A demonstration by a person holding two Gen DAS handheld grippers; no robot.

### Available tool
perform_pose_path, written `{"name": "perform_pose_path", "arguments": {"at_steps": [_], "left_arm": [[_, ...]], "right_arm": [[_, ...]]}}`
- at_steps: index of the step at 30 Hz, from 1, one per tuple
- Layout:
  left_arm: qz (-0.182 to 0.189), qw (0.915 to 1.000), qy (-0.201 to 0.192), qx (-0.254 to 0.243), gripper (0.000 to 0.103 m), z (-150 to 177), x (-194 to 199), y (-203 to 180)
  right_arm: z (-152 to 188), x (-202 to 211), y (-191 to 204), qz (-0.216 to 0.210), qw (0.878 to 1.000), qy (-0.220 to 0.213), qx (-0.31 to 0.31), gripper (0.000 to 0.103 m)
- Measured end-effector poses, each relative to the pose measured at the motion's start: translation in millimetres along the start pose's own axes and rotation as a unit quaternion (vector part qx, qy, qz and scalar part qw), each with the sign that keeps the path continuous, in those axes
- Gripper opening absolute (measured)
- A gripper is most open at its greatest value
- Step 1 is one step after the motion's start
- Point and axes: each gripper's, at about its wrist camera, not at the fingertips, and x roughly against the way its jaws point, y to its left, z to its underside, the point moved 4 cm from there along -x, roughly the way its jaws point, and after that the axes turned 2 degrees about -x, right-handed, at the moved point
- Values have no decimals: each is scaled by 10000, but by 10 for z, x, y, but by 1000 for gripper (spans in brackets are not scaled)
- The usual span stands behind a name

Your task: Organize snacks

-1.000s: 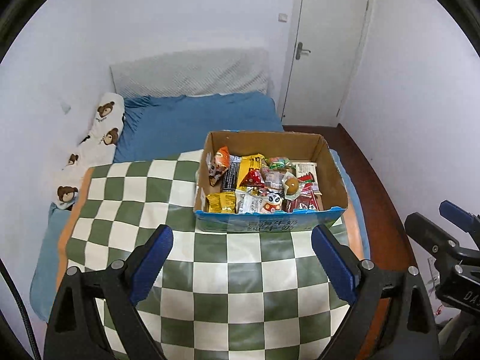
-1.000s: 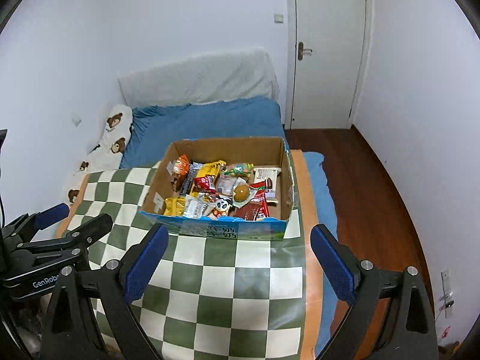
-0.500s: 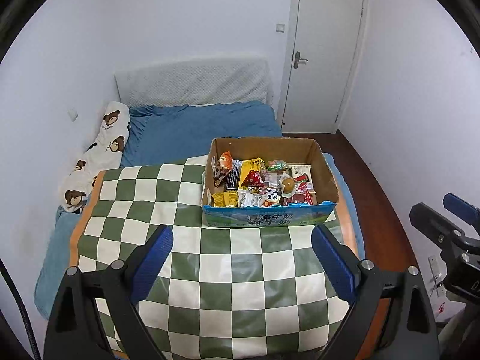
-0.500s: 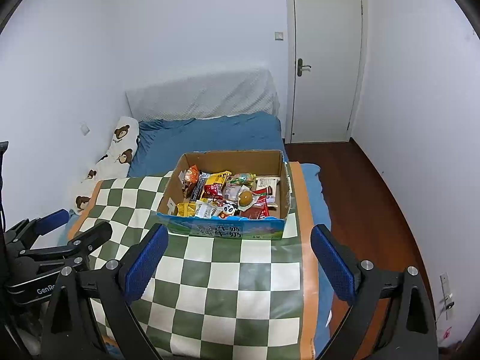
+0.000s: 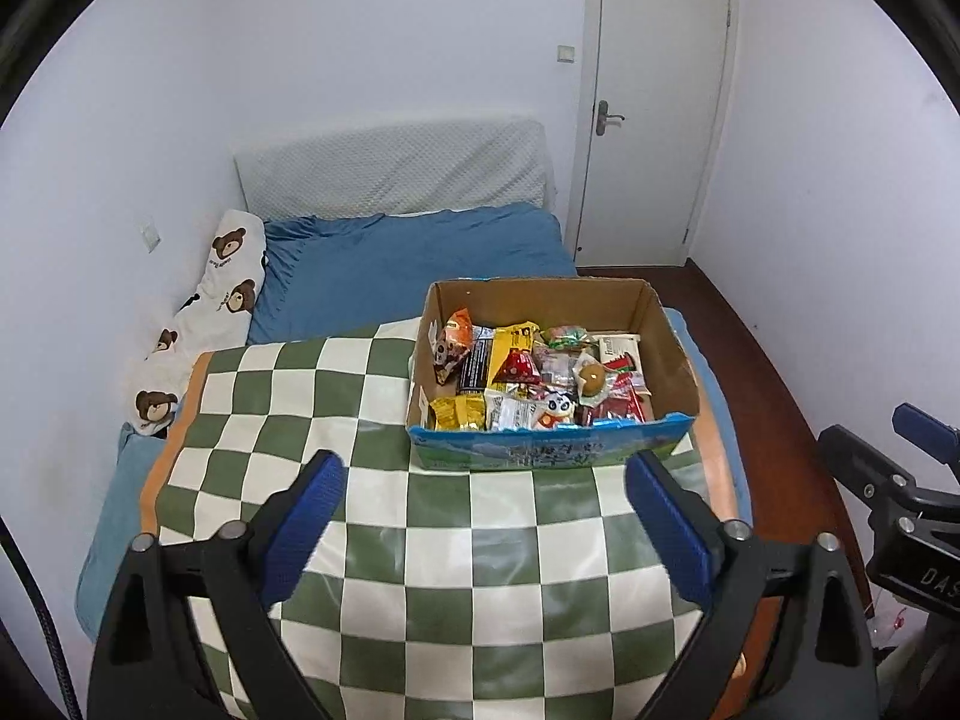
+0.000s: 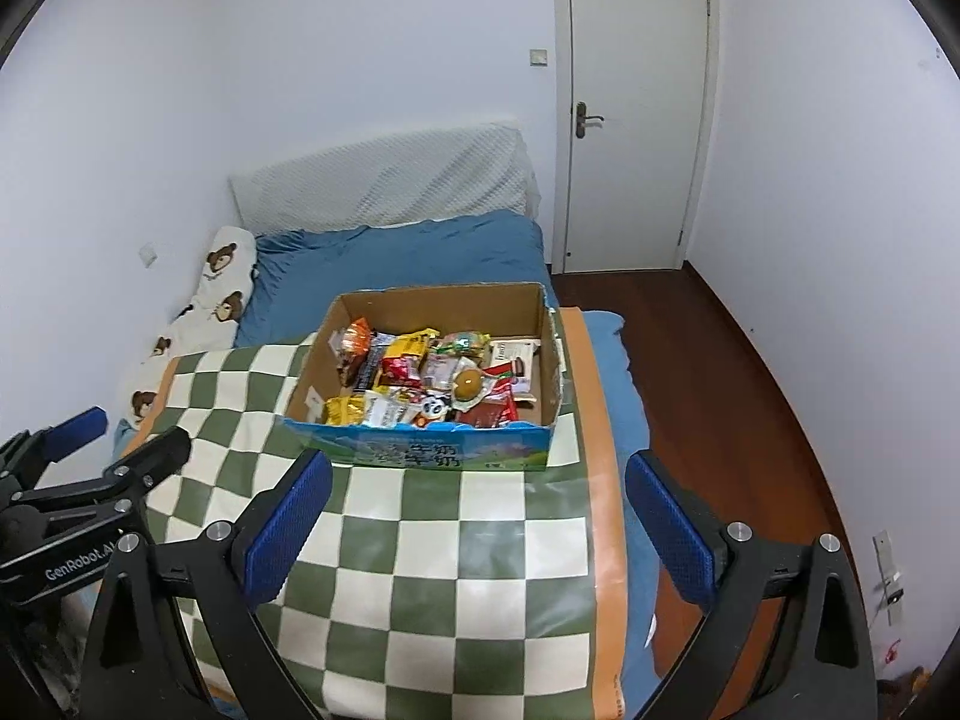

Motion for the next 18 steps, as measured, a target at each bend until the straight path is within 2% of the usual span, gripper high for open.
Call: {"name": "perform_pose_path", "arguments": {"at_steps": [10,18], "left_arm": [[-212,9995,220,65,103,-193,-587,39],[-215,9985,485,103,103,-271,-982,53]], "right_arm": [[-195,-599,-81,247,9996,92,-80,101],[-261,-1036,-128,393,9987,290,-164,101]]}}
